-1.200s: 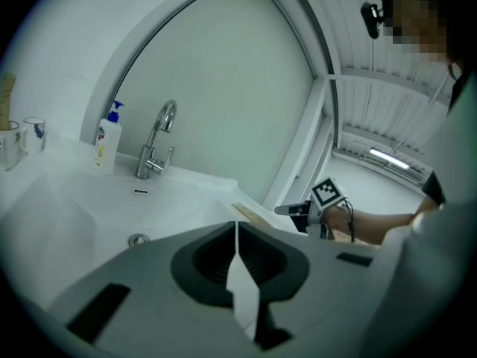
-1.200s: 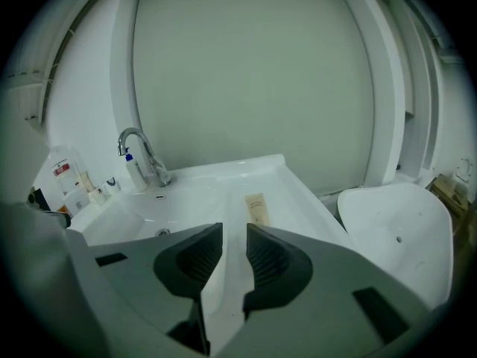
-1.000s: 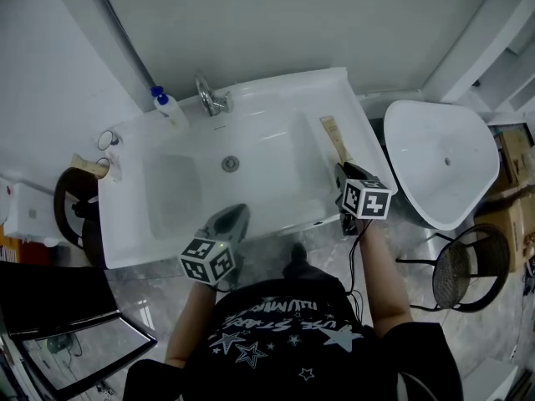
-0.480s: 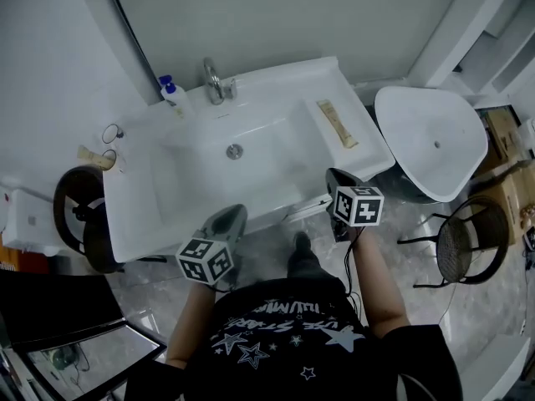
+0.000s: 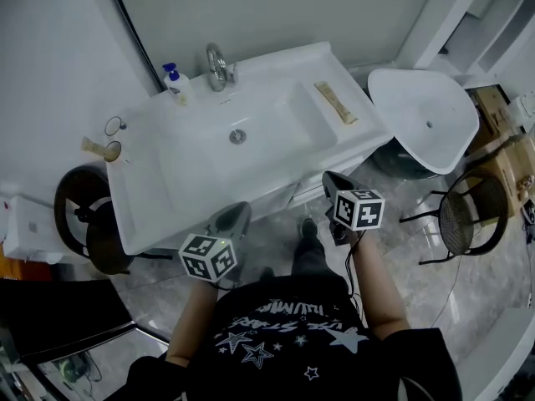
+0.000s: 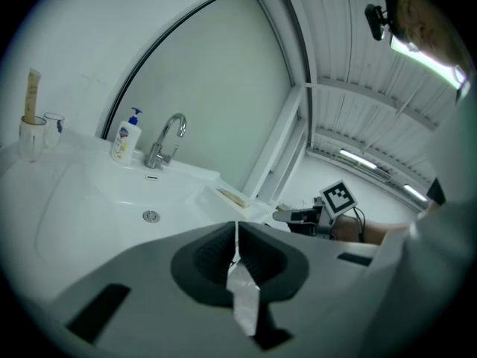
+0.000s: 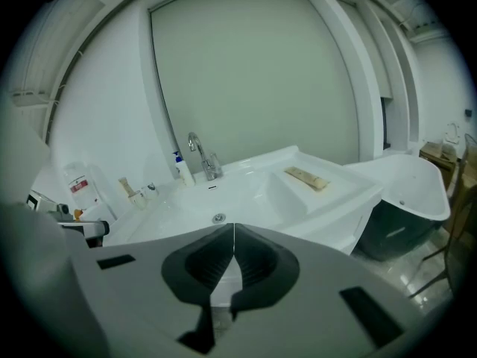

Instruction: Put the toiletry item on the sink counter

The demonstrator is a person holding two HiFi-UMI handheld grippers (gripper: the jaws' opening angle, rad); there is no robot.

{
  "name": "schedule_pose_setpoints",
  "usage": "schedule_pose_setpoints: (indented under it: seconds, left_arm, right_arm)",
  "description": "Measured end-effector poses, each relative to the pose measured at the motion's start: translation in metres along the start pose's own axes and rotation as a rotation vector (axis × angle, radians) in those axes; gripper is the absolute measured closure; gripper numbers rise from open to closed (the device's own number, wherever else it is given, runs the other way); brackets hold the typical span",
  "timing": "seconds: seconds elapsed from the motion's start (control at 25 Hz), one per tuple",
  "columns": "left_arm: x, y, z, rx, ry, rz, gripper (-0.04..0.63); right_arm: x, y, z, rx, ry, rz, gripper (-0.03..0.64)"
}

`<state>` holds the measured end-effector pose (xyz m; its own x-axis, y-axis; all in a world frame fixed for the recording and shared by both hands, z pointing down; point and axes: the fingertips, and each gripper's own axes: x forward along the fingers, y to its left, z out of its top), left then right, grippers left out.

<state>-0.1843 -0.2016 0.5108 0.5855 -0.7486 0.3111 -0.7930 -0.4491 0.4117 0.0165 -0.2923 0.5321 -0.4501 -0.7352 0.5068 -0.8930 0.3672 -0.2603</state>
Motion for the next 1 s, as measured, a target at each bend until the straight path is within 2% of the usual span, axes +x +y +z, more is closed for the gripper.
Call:
schedule_pose_setpoints:
  seconds: [0.28,0.6,1.0]
  left_arm:
    - [-0.024,0.003,-0.011,0.01,0.027,-0.039,0.571]
    - [-0.024,0.003,-0.009,0.019,0.027,-0.054,0.571]
    - [-0.008,-0.024,-0.016,0.06,0.053,-0.066,0.571]
  right_arm:
    - [-0.026,0.021,-0.032,0.025,0.025,-0.034,0.601]
    - [-0.04,0.016,-0.046,0.036,0.05,-0.057,0.601]
    - [-0.044,0.016,-0.071,0.077,0.073,0.006,0.601]
